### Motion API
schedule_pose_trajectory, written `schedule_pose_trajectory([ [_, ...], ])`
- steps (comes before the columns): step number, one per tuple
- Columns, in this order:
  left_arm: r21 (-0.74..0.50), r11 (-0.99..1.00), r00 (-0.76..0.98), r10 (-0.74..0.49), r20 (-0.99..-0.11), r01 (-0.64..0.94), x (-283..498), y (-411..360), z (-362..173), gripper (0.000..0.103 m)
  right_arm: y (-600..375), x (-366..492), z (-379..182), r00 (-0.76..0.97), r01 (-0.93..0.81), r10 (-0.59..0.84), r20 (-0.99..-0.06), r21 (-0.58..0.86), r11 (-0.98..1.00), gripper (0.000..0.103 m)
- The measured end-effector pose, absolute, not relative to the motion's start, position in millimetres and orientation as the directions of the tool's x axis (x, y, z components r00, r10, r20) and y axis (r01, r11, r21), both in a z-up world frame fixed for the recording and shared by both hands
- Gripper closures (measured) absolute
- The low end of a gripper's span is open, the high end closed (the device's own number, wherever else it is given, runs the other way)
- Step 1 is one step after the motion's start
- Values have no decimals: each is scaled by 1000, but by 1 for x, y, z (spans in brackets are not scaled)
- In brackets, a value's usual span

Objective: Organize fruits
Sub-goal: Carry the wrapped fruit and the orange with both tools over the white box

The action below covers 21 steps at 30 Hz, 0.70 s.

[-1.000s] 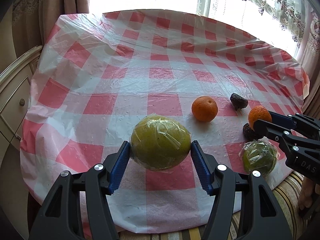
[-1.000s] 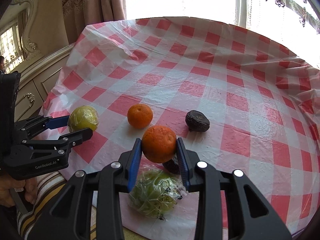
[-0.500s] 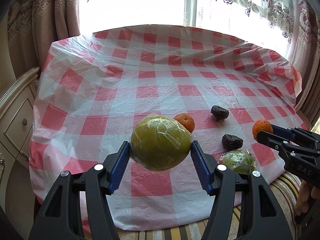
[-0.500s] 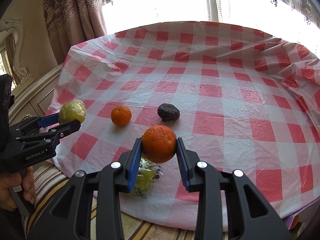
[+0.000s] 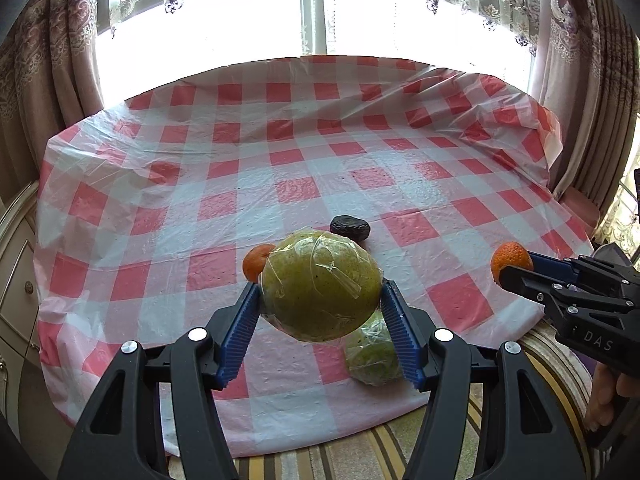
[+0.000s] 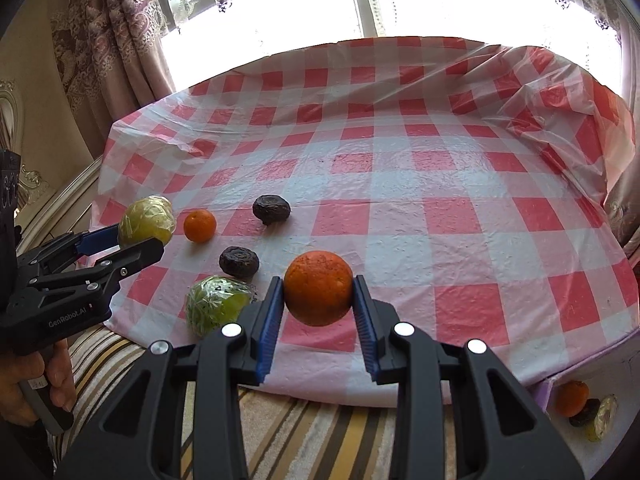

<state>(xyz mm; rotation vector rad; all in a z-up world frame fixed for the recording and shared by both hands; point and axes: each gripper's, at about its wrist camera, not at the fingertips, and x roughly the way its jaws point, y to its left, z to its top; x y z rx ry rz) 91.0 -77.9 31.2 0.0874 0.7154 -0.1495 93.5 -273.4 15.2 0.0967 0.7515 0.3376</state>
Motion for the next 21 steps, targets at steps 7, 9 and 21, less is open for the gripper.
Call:
schedule_pose_trajectory([
  [7,50,969,735,-150,-661,242,92,-116,36,43,-316,76,17,704,-196,292,-647,218,956,68],
  [9,55,962,731,-165,-662,268,92,-129,37,43,-332,71,17,712,-170,274,-646,220,960,68],
  [21,102,886,687,-273,-674,452,88,-224,39,43,-441,39,9,747,40,114,-655,216,976,68],
])
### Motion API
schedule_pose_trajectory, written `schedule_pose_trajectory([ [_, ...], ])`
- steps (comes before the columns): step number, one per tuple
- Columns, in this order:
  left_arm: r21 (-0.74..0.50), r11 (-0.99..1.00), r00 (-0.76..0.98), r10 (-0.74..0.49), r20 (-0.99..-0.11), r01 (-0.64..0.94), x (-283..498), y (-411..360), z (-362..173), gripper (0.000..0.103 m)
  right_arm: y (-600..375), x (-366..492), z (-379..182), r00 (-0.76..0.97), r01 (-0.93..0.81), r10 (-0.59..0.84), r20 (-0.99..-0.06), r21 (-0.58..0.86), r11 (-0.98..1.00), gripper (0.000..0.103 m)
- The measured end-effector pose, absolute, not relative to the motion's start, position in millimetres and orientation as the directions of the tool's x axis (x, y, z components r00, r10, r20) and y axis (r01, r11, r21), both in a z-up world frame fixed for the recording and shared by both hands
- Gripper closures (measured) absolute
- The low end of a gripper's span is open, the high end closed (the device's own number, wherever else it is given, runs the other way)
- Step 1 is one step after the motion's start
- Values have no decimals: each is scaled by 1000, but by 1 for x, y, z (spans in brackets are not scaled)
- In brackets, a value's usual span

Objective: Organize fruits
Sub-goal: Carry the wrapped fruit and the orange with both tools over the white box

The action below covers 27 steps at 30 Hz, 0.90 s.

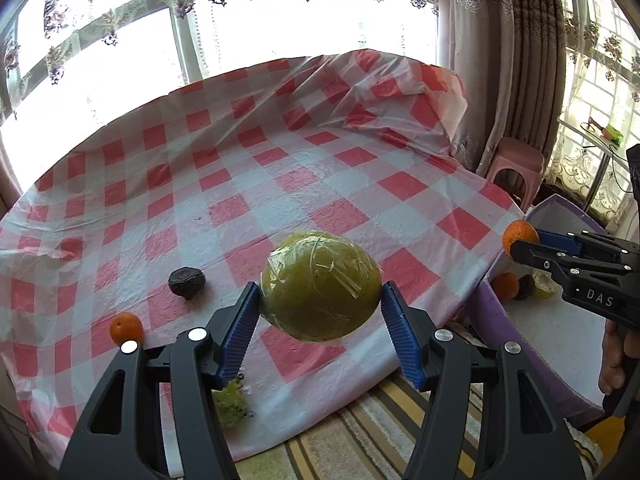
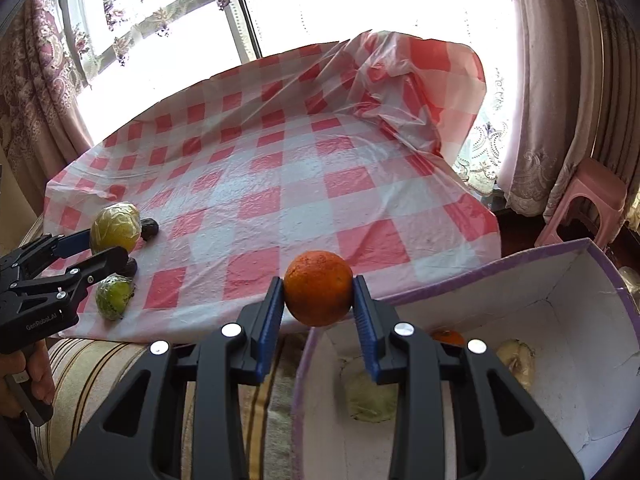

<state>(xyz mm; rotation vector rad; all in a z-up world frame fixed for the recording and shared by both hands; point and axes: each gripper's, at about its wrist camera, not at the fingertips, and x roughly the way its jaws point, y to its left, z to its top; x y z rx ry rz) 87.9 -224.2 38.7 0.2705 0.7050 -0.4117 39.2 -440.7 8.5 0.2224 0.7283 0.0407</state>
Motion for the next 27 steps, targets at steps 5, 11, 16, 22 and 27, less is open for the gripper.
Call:
schedule_pose_trajectory([
  [5,121,835,653,-321,-686,537,81,-269,34,43,-483,26,2,747,130,49,-663,218,967,68],
  [11,136,763,597,-367,-713,632,72,-323,20,43,-526,16,-7,737,229,-23,-676,217,949,68],
  [16,126,693,529,-407,-745,710,61,-364,5,43,-554,14,-17,713,301,-74,-697,209,931,68],
  [22,120,604,438,-413,-798,788,50,-405,-20,43,-577,17,-30,678,372,-119,-725,200,906,68],
  [27,140,541,397,-393,-829,829,44,-430,-33,43,-587,24,-38,657,408,-145,-740,188,893,68],
])
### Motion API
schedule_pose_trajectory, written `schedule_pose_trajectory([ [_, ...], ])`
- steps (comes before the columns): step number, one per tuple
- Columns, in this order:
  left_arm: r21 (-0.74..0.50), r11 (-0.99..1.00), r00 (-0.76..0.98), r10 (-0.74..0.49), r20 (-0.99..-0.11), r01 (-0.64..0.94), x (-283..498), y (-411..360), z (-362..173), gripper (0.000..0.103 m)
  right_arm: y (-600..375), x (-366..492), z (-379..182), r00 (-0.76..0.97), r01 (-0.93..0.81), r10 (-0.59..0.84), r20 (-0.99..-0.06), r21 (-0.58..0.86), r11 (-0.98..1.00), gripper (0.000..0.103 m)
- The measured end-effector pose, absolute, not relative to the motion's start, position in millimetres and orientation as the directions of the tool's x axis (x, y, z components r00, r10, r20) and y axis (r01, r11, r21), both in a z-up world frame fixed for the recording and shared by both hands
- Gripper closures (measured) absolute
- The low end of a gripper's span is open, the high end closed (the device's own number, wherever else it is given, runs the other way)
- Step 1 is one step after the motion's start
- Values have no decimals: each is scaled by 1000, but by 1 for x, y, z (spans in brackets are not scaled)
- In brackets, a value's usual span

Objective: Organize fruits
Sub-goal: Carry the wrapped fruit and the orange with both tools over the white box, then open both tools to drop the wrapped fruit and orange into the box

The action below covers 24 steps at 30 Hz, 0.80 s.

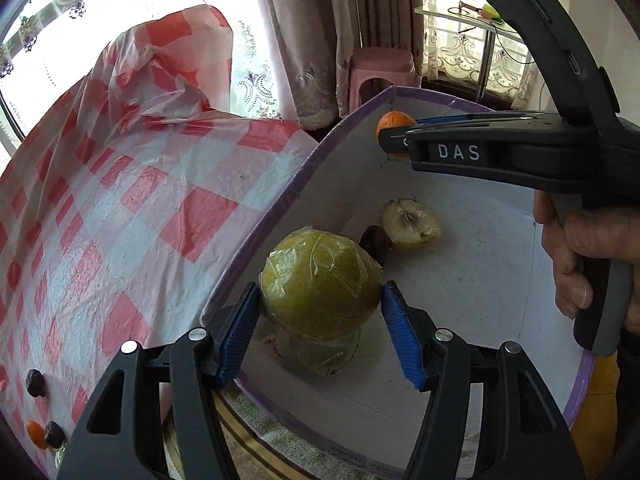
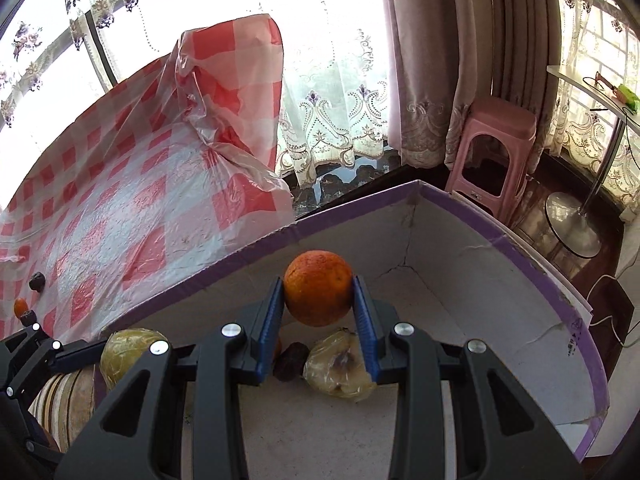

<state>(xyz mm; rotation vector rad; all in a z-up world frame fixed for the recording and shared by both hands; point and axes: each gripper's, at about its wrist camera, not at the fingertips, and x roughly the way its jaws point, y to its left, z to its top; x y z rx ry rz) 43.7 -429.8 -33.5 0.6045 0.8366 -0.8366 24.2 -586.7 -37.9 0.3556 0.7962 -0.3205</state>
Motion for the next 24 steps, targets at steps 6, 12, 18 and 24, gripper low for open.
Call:
schedule_pose_trajectory([
  [6,148,493,352,-353,-867,858,46,-451,-51,43,-592,35,-48,633,432,-163,-757,171,886,68],
  [12,152,459,326,-328,-887,875,46,-465,-63,42,-596,44,-58,619,443,-162,-769,171,880,68],
  [18,163,418,304,-298,-905,894,45,-477,-75,42,-598,49,-65,608,444,-148,-780,180,878,66],
  [24,151,412,287,-293,-912,899,47,-480,-81,42,-599,51,-69,597,451,-151,-788,174,875,66],
])
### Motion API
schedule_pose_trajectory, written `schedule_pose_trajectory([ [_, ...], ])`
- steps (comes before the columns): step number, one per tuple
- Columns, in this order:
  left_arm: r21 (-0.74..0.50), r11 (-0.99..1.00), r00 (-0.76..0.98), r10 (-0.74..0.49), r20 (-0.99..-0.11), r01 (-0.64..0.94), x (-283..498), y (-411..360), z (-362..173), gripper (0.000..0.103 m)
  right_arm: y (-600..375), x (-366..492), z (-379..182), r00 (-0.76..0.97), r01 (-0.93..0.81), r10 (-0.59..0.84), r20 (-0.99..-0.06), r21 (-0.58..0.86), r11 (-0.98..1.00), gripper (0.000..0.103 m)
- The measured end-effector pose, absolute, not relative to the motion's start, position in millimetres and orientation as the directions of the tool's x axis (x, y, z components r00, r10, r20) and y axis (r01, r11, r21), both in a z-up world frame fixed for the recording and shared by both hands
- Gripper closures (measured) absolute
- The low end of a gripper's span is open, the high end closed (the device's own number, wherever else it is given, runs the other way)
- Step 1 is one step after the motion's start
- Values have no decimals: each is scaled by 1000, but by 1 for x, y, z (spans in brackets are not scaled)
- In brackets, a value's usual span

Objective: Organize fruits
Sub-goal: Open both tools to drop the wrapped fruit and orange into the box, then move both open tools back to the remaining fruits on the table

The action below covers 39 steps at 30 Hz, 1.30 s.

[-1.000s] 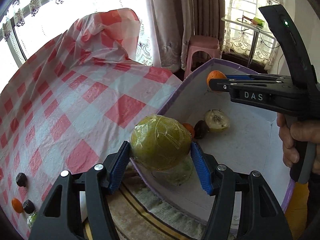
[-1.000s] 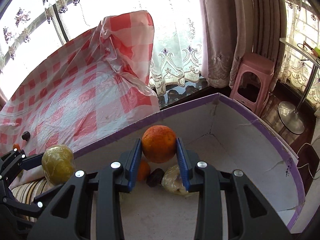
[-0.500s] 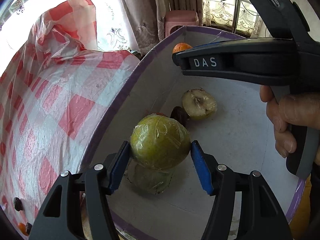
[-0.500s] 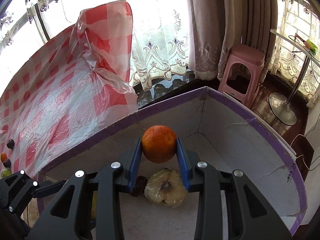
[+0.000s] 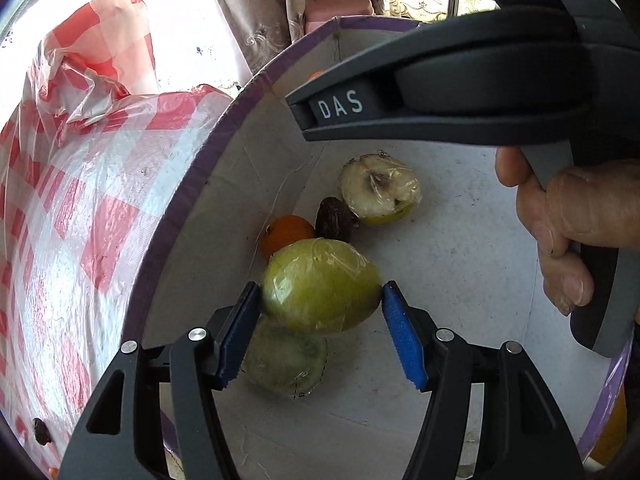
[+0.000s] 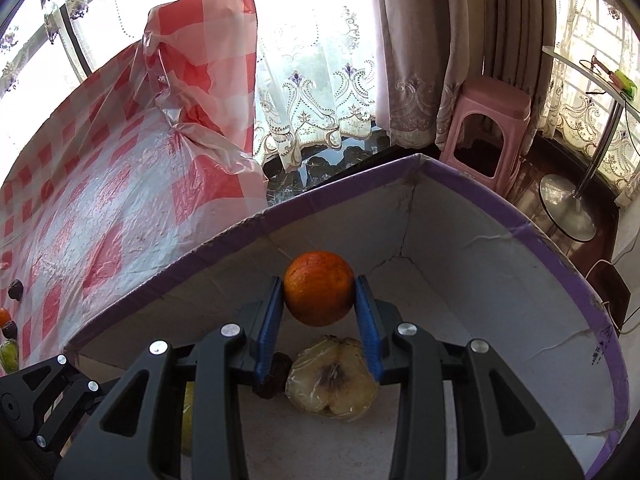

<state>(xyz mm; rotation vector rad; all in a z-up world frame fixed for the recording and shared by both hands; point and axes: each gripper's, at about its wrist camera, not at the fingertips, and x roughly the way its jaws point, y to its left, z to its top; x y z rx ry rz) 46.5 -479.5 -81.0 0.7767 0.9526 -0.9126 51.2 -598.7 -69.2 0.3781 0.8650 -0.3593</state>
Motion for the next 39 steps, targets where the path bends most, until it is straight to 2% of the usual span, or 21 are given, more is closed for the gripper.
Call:
schedule_pose_trajectory([
  [3,149,413,286,-293,-912,899,49,-478,-80,44,-598,53,-71,589,458,-153,-793,172,872,65],
  [6,141,416,281,-296,-913,898,50,-477,-80,44,-598,52,-70,587,468,-166,-792,165,868,59],
  [8,139,420,282,-301,-911,897,50,-476,-79,43,-598,52,-69,586,472,-173,-792,160,867,50],
  [11,130,425,280,-311,-908,896,52,-474,-77,42,-597,50,-67,592,472,-172,-787,166,866,46],
  [13,127,432,284,-323,-903,893,54,-470,-73,41,-596,47,-65,600,472,-167,-782,177,864,37],
  [23,97,480,330,-430,-840,872,56,-449,-45,23,-598,27,-42,637,517,-216,-740,203,831,25],
  [25,86,494,339,-450,-827,865,57,-443,-40,23,-596,23,-36,639,526,-238,-731,190,829,19],
  [28,84,523,371,-474,-799,848,59,-435,-28,16,-590,18,-27,641,534,-274,-717,161,830,11],
  [32,48,568,399,-511,-761,821,68,-420,-11,16,-579,15,-9,651,547,-343,-677,105,830,4],
  [39,37,697,540,-520,-661,716,75,-379,28,16,-554,10,28,587,646,-522,-619,-32,763,2],
])
